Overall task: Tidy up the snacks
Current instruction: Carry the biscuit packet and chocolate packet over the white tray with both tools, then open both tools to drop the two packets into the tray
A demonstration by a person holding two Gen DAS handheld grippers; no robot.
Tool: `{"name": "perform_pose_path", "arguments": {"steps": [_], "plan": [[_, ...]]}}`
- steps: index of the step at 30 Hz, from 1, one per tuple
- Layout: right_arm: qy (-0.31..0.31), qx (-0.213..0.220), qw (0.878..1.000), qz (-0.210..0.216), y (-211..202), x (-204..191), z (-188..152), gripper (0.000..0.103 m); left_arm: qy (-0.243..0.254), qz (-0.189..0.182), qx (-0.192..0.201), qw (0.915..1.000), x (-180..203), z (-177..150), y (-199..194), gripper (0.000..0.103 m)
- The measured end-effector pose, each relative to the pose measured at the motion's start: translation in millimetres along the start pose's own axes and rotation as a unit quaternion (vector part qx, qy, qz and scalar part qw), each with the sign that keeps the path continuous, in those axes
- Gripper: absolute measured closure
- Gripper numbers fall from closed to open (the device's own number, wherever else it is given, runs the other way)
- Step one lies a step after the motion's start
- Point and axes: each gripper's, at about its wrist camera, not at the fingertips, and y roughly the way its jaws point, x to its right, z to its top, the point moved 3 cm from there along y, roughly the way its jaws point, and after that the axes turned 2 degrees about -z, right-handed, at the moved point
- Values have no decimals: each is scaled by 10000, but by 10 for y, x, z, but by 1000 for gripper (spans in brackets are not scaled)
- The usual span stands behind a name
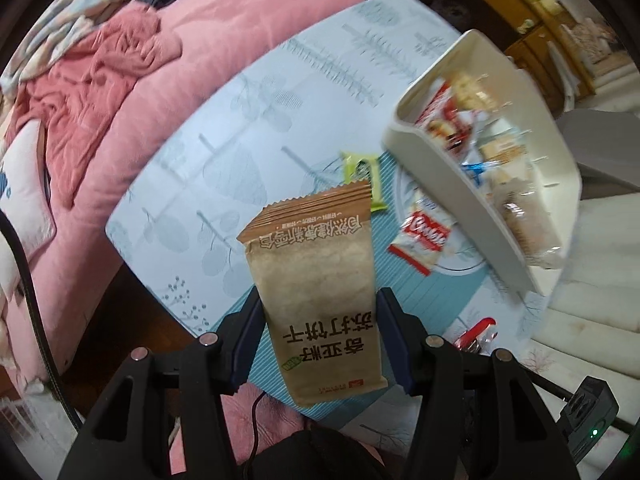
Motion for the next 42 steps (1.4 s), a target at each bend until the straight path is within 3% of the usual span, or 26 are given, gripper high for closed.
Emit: {"name": "perform_pose_path", "arguments": {"steps": [2, 7, 17, 22, 36, 42], "plan": [[-136, 311, 9994, 100, -101, -135, 52, 61, 153, -291, 58, 9994, 61, 60, -146, 49], [-464, 970, 9941, 126, -364, -283, 163, 61, 822, -475, 218, 9952, 265, 226, -428, 50], [-665, 2249, 9716, -326, -808, -519, 499, 61, 1883, -634, 319, 9795, 726, 759, -701, 50], [-624, 2758, 9574, -590, -888, -554, 709, 61, 2398, -797, 252, 9672, 1050, 1021, -710, 50], [-269, 3109, 9404, -1352, -744, -316, 1185, 61, 3559, -867, 91, 9305, 1831, 1440, -258, 50], [45, 3034, 9404, -1535, -680, -168, 1260, 60, 3713, -957, -58, 9235, 1941, 1499, -112, 48]]}}
